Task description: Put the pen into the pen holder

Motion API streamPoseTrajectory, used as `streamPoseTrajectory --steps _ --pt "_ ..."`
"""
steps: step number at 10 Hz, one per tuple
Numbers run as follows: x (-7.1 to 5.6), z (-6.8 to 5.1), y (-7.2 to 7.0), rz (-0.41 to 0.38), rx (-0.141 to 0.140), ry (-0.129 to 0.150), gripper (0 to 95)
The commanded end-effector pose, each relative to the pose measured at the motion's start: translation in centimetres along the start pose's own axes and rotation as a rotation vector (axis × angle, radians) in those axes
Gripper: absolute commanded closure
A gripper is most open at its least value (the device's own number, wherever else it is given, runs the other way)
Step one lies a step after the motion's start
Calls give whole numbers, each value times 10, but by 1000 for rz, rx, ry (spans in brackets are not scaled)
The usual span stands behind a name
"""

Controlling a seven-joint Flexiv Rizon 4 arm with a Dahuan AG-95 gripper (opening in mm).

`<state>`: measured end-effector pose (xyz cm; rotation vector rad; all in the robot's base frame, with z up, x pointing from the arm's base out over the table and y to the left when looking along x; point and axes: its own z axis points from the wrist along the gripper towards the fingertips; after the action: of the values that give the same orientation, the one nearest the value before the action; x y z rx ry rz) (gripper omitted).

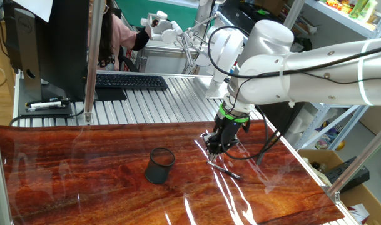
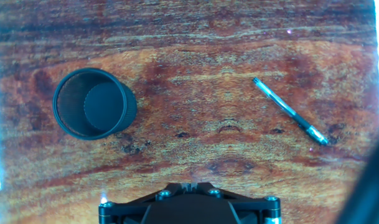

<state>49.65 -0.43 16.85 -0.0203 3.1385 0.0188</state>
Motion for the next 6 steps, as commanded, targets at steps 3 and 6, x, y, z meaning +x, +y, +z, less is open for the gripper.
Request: streamPoseTrajectory --steps 3,6 --pt "-2 0 -21 -118 0 39 950" --pt "-10 -5 -33 -191 22 64 950"
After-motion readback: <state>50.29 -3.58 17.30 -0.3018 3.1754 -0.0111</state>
